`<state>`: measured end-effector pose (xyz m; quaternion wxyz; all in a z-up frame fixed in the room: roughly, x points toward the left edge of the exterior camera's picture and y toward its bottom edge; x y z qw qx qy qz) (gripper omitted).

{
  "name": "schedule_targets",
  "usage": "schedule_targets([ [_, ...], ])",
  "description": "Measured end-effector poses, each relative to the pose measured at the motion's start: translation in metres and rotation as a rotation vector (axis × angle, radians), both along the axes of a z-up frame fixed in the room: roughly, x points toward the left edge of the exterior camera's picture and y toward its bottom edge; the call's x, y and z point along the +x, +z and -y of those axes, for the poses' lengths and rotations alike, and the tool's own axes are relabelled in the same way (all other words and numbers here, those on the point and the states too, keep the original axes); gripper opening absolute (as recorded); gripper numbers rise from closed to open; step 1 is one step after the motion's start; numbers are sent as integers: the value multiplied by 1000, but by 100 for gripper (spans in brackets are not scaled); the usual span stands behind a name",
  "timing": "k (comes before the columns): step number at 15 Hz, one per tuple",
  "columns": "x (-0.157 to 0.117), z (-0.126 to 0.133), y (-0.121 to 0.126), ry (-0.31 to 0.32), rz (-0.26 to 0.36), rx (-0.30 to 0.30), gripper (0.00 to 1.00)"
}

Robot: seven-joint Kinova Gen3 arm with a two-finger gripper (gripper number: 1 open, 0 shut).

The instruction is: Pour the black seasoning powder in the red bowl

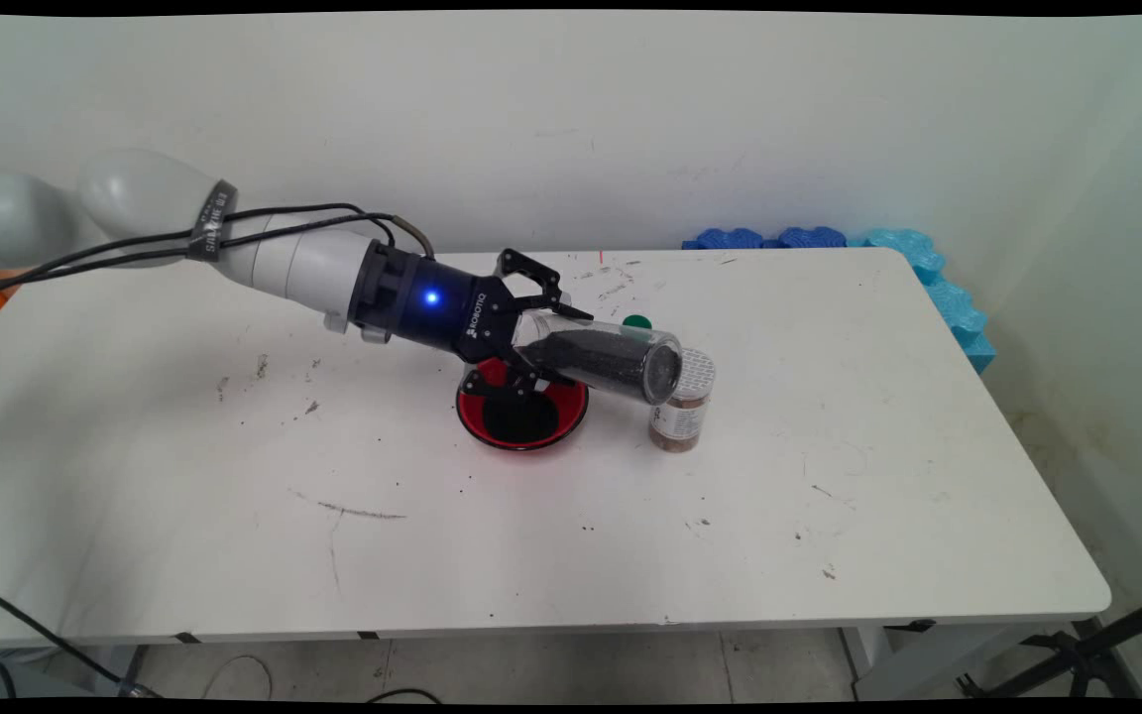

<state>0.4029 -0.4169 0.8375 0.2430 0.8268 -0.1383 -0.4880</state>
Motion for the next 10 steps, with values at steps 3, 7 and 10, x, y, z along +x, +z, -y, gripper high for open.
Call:
schedule_targets([
  [3,1,-1,0,-1,0,-3,0],
  [7,4,0,-1,-43,34,-68,0],
  [10,6,2,1,-111,85,-177,0],
])
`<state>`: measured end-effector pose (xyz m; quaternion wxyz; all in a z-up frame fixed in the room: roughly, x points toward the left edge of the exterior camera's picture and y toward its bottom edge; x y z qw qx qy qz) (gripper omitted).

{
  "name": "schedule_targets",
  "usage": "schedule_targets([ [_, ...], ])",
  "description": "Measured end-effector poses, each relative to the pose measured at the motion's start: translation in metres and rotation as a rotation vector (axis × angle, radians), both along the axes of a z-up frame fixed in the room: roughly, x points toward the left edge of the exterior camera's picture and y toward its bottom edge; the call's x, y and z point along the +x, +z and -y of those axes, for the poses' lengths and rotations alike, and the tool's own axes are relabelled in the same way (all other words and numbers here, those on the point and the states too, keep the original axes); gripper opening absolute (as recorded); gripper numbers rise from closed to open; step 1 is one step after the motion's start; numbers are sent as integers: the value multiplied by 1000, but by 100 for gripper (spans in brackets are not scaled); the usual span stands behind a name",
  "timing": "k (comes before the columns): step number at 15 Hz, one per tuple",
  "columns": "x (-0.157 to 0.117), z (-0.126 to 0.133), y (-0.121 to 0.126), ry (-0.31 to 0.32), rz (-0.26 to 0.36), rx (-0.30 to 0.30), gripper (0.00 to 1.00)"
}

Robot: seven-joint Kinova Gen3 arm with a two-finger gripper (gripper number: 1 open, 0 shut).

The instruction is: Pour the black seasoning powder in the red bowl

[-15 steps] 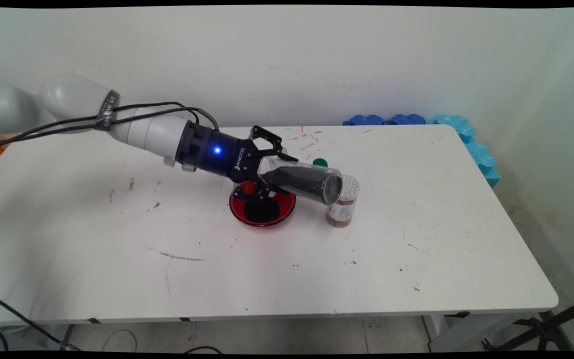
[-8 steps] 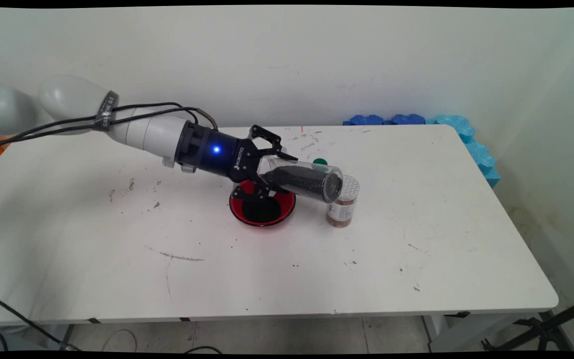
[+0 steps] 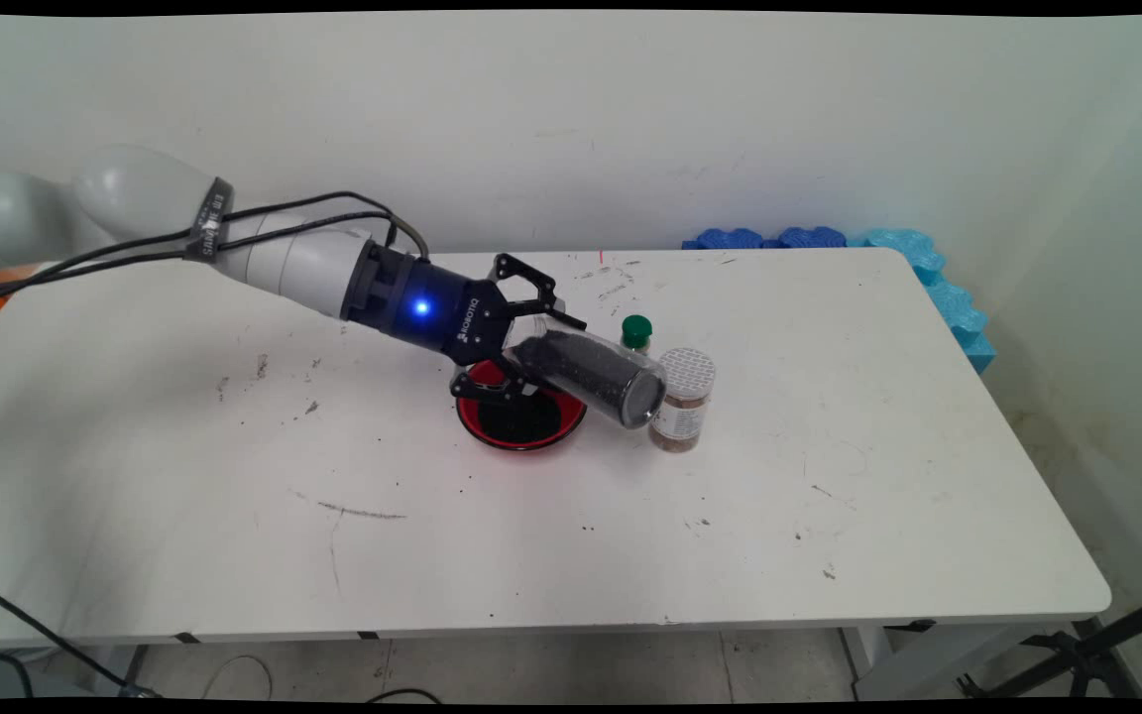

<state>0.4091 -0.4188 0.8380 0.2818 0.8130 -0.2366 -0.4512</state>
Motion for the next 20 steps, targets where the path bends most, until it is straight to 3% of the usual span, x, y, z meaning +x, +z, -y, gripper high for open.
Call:
schedule_targets([
  [11,2,4,14,-240,168,-398,0],
  [20,-1,13,43,-440,326,-806,0],
])
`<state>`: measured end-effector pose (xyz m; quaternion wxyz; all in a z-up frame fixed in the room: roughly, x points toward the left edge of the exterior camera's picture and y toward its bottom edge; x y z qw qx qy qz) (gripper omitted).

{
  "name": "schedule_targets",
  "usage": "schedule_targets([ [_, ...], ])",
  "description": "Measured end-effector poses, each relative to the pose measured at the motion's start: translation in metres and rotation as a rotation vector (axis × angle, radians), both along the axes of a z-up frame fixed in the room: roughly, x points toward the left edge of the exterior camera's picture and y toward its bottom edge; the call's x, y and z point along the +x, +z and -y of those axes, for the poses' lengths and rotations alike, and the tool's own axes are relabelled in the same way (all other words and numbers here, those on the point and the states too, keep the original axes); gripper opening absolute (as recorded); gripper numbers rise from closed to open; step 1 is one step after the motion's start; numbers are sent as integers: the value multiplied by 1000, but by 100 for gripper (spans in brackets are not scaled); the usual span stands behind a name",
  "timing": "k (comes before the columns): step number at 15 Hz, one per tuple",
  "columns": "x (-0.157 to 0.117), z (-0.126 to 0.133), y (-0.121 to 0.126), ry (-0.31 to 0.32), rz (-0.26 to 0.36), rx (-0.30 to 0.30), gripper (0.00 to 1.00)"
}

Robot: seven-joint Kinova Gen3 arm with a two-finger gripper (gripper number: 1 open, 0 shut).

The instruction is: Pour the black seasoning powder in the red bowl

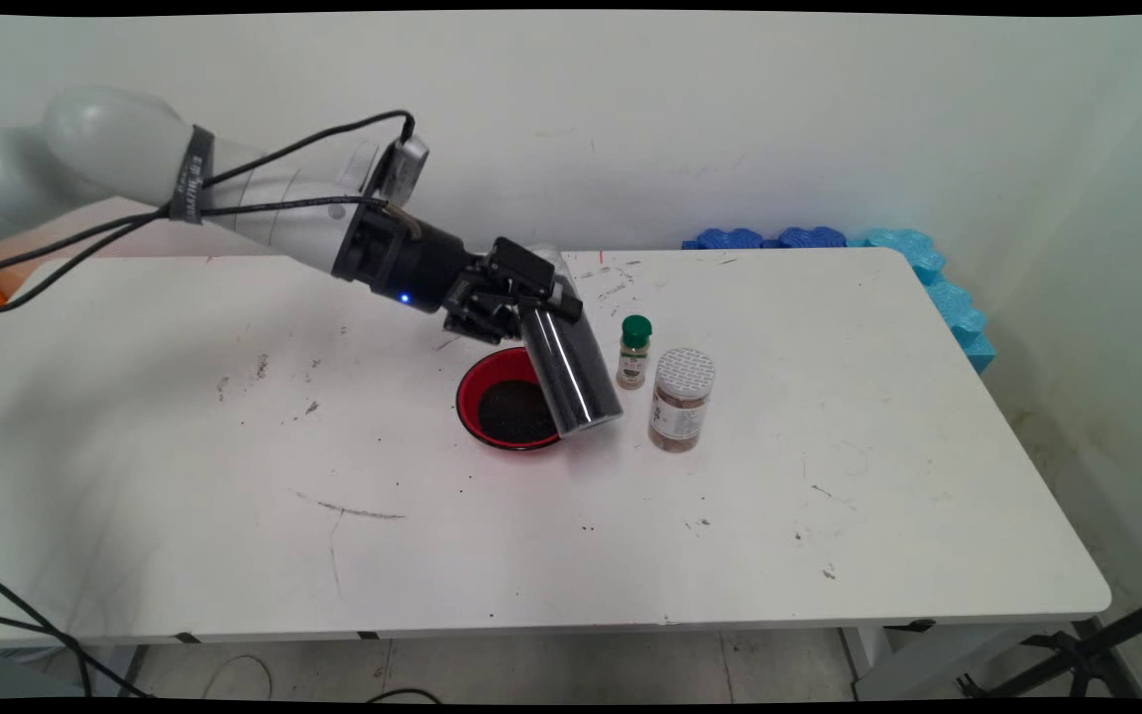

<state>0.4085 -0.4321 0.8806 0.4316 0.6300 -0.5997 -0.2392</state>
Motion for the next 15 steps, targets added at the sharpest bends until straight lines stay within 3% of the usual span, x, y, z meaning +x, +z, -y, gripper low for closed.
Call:
schedule_targets([
  [15,-24,-9,55,-376,196,-675,0],
])
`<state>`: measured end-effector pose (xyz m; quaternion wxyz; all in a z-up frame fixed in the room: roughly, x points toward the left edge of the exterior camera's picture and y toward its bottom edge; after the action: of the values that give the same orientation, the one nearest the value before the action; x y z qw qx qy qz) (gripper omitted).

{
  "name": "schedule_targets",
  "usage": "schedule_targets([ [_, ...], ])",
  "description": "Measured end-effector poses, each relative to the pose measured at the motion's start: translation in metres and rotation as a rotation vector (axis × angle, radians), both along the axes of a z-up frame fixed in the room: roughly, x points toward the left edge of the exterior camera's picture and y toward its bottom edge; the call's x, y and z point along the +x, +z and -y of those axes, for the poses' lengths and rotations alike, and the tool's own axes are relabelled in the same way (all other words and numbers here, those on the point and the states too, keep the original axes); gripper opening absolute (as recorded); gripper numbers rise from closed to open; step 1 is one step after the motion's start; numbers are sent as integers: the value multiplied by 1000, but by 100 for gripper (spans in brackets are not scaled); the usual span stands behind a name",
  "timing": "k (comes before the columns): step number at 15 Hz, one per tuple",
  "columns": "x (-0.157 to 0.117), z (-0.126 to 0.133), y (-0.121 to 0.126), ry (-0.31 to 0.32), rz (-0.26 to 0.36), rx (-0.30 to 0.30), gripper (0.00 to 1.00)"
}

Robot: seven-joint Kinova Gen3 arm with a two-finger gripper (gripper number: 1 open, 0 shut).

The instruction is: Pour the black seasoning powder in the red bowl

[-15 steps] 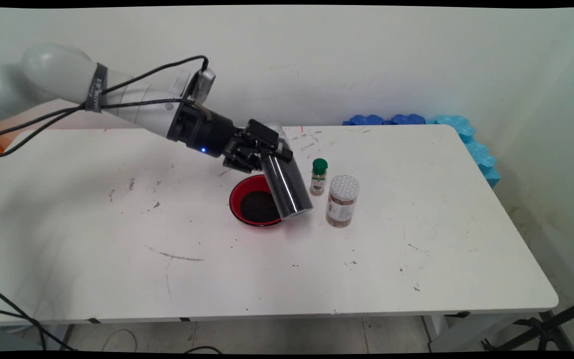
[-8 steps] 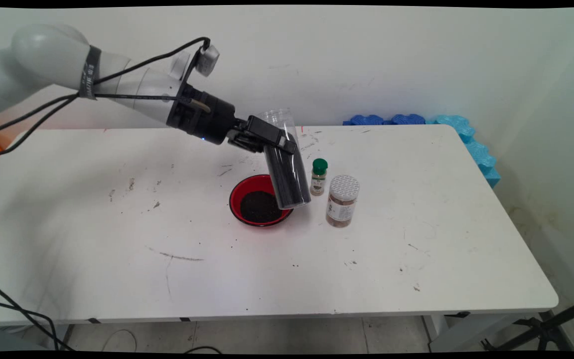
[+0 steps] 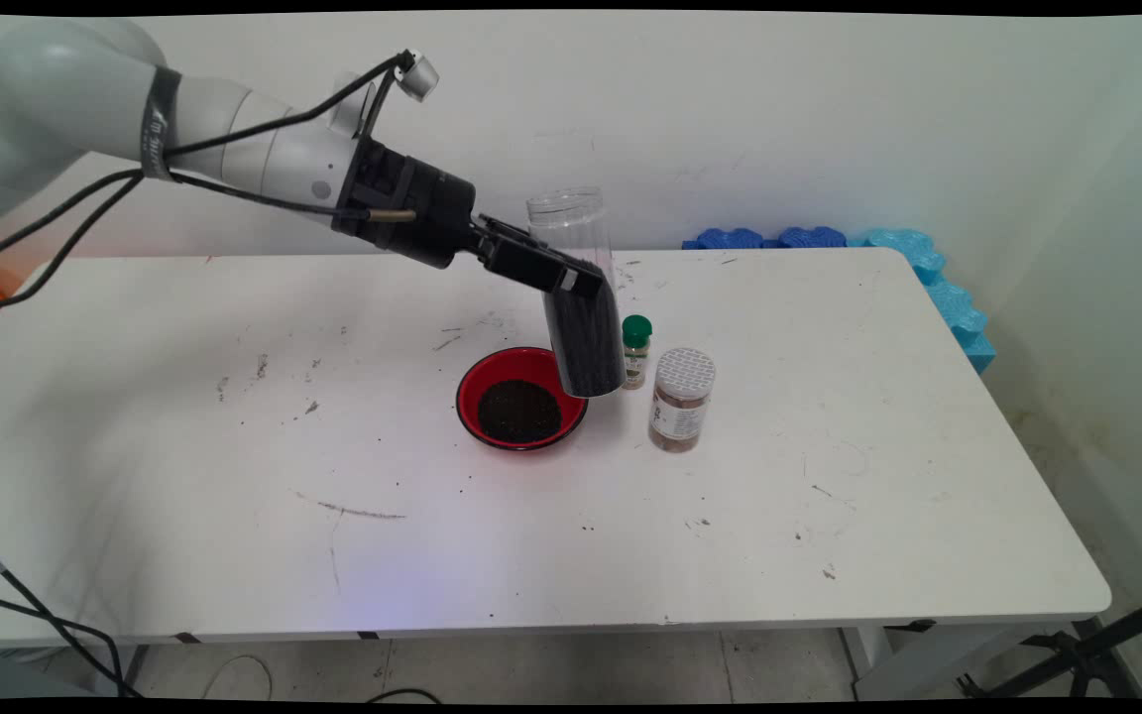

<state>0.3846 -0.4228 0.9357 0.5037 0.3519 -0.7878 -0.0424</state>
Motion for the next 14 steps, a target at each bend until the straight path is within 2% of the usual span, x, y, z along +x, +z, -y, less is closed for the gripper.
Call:
schedule_targets([
  [3,-5,-8,6,-74,46,-119,0],
  [6,-9,-17,9,-130,89,-200,0],
  [9,-13,-26,10,-170,126,-250,0],
  [14,-17,-35,12,-207,157,-292,0],
])
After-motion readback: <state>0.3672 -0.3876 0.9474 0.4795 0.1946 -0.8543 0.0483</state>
